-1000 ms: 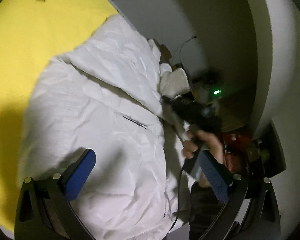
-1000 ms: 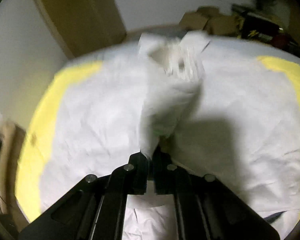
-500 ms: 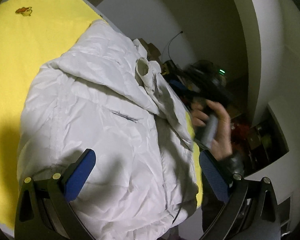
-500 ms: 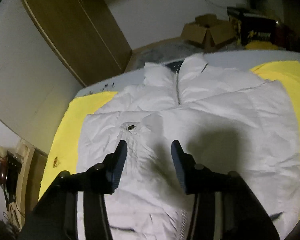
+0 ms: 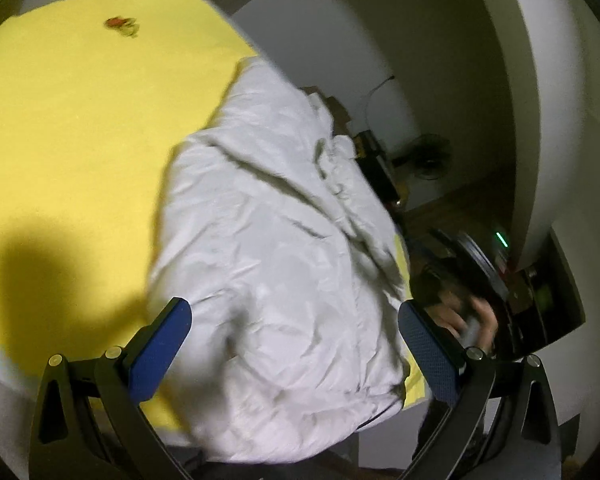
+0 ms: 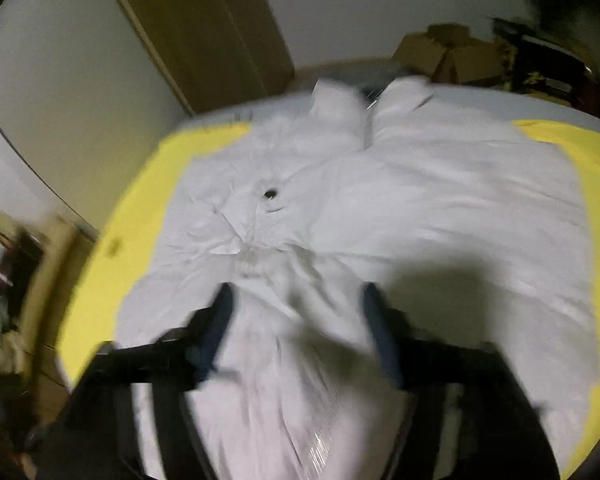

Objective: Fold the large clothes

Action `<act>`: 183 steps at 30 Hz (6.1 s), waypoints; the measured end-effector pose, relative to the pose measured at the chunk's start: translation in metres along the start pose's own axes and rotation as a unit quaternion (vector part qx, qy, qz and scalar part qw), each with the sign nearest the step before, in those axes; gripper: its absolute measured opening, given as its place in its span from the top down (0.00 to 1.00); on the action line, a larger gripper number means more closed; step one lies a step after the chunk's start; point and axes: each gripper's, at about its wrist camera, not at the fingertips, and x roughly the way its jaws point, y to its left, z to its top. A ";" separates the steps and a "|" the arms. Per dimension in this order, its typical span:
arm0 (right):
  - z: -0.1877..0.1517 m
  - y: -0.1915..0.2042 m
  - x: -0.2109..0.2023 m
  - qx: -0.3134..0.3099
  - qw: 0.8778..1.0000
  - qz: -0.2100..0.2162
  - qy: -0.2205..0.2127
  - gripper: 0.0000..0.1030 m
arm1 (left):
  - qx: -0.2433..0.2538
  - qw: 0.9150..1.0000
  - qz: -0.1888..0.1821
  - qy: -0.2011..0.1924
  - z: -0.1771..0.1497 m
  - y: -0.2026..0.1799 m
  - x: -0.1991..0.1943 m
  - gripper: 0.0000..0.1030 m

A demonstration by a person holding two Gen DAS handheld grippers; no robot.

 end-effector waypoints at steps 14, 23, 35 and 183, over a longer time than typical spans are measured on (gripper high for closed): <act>-0.124 -0.111 -0.143 0.062 0.994 -0.081 -0.033 0.20 | -0.055 0.991 0.059 0.110 -0.008 0.035 0.034 0.00; -0.170 -0.199 -0.137 0.241 0.970 -0.020 0.020 0.20 | -0.082 0.987 0.017 0.134 -0.005 0.030 0.063 0.00; -0.185 -0.207 -0.084 0.274 0.955 0.080 0.083 0.20 | -0.104 0.982 -0.013 0.154 -0.010 0.031 0.069 0.00; 0.133 -0.070 0.107 0.005 0.987 -0.161 0.024 0.85 | 0.225 0.909 0.344 -0.064 0.252 -0.131 0.402 0.01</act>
